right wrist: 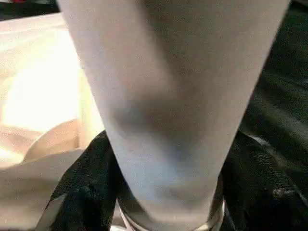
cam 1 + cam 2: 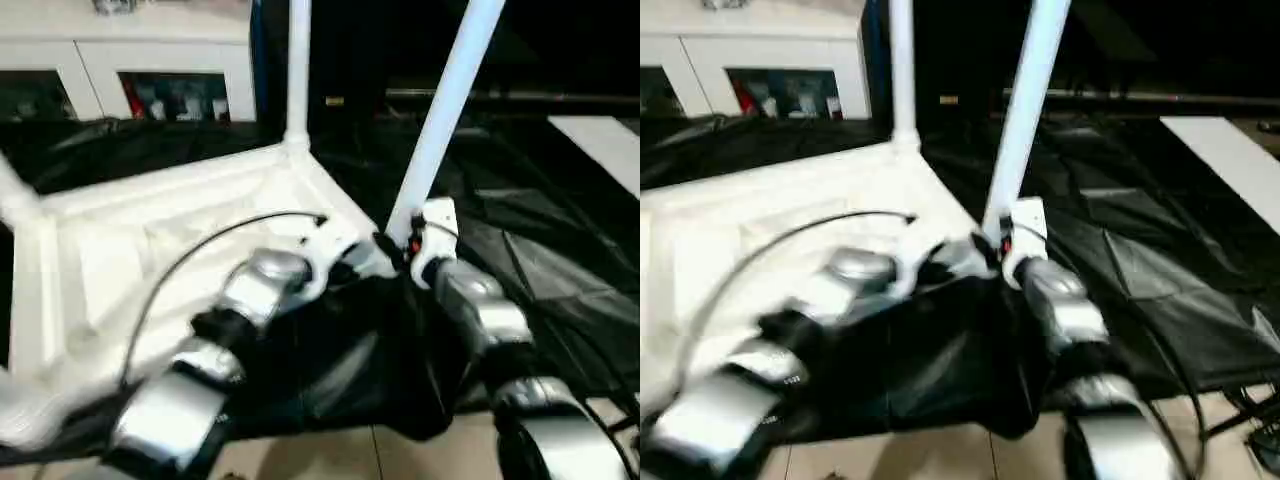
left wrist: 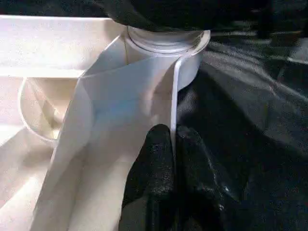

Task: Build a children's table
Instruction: Rotate leg to tighten

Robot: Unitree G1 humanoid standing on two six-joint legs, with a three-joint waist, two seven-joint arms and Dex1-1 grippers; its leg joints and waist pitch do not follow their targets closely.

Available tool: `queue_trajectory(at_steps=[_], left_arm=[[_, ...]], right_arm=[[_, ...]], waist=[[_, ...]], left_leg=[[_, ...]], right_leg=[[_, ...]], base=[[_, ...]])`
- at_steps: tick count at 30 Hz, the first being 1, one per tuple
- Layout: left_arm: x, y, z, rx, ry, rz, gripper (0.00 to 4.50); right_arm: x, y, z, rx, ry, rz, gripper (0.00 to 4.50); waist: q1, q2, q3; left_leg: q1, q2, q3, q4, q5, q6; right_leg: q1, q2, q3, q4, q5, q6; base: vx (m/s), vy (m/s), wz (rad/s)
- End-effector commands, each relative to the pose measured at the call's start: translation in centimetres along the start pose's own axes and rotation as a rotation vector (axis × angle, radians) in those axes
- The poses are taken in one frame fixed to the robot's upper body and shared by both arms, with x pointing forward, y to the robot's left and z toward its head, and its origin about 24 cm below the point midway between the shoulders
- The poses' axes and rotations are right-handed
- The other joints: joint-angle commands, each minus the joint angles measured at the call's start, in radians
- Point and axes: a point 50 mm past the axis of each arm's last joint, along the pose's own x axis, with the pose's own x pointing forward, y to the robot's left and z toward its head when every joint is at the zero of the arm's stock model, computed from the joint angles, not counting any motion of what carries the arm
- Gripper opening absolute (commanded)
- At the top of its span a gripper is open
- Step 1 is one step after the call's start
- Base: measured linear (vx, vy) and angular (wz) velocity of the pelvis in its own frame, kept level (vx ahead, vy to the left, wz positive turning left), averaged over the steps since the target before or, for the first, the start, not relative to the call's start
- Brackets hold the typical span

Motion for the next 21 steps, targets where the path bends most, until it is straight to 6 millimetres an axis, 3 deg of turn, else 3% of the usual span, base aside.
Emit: queue_trajectory(at_steps=[1, 3, 4, 7, 8, 9, 11, 12, 14, 18, 21], left_arm=[[-0.1, 0.9, -0.2, -0.004, -0.002, 0.100, 0.00], [-0.2, 1.1, -0.5, 0.009, 0.010, 0.097, 0.00], [-0.3, 1.2, -0.5, 0.020, 0.006, 0.093, 0.00], [-0.7, 1.4, -0.6, 0.062, 0.000, 0.064, 0.00], [-0.8, 1.5, -0.8, 0.069, -0.005, 0.044, 0.00], [-0.8, 1.5, -0.8, 0.069, -0.005, 0.044, 0.00], [-1.3, 1.7, -1.2, 0.102, -0.020, -0.009, 0.00], [-1.6, 1.9, -1.5, 0.104, -0.013, -0.022, 0.00], [-2.0, 2.1, -1.8, 0.116, -0.011, -0.047, 0.00], [-3.5, 1.7, -2.5, 0.205, -0.055, -0.249, 0.00], [-4.7, 1.1, -3.0, 0.215, -0.062, -0.395, 0.00]], right_arm=[[0.2, 2.1, -2.3, -0.007, 0.086, 0.079, 2.51], [0.2, 2.5, -1.7, -0.014, 0.038, 0.150, 2.51], [0.2, 2.7, -1.4, -0.012, 0.023, 0.172, 3.07], [0.0, 2.6, -0.5, -0.073, -0.025, 0.232, 3.29], [0.0, 2.4, -0.3, -0.084, -0.032, 0.237, 3.42], [0.0, 2.4, -0.3, -0.084, -0.032, 0.237, 3.55], [-0.5, 1.5, 0.3, -0.082, -0.045, 0.288, 3.68], [-0.8, 1.1, 0.5, -0.097, -0.053, 0.322, 3.68], [-1.2, 0.7, 0.8, -0.113, -0.061, 0.378, 3.68], [-3.0, -0.6, 0.9, -0.212, -0.042, 0.556, 3.68], [-4.0, -1.1, 0.6, -0.275, -0.002, 0.648, 3.68]], waist=[[0.000, -0.004, -0.055], [0.001, -0.007, -0.056], [0.001, -0.007, -0.054], [0.003, -0.007, -0.054], [-0.004, -0.012, -0.054], [-0.008, -0.009, -0.054], [-0.007, -0.010, -0.055], [-0.005, -0.011, -0.056], [-0.003, -0.011, -0.055], [0.005, -0.009, -0.059], [0.007, -0.004, -0.060]], left_leg=[[0.012, 0.019, -0.017, -0.070, -0.294, 0.014], [0.011, 0.019, -0.017, -0.070, -0.292, 0.024], [0.011, 0.020, -0.016, -0.070, -0.295, 0.027], [0.010, 0.020, -0.017, -0.070, -0.300, 0.036], [-0.004, 0.018, -0.021, -0.073, -0.289, 0.036], [-0.008, 0.019, -0.024, -0.075, -0.287, 0.033], [0.002, 0.019, -0.024, -0.071, -0.289, 0.036], [0.007, 0.020, -0.020, -0.067, -0.282, 0.046], [0.004, 0.022, -0.018, -0.068, -0.261, 0.057], [0.000, 0.027, -0.019, -0.067, -0.218, 0.072], [0.004, 0.032, -0.016, -0.067, -0.195, 0.072]], right_leg=[[0.034, -0.054, 0.039, -0.098, -0.408, -0.124], [0.036, -0.054, 0.039, -0.096, -0.393, -0.128], [0.035, -0.055, 0.039, -0.097, -0.398, -0.130], [0.035, -0.055, 0.038, -0.098, -0.411, -0.126], [0.046, -0.055, 0.035, -0.093, -0.413, -0.116], [0.047, -0.056, 0.031, -0.098, -0.447, -0.101], [0.041, -0.059, 0.032, -0.104, -0.462, -0.103], [0.038, -0.058, 0.036, -0.101, -0.423, -0.119], [0.041, -0.056, 0.037, -0.094, -0.366, -0.145], [0.049, -0.056, 0.037, -0.080, -0.276, -0.179], [0.046, -0.058, 0.041, -0.067, -0.204, -0.225]], base=[[0.000, 0.000, 0.00], [0.000, 0.000, 0.00], [0.000, 0.000, 0.00], [0.000, 0.000, 0.00], [0.000, 0.000, 0.00], [0.000, 0.000, 0.00], [0.000, 0.000, 0.00], [0.000, 0.000, 0.00], [0.000, 0.000, 0.00], [0.000, 0.000, 0.00], [0.000, 0.000, 0.00]])
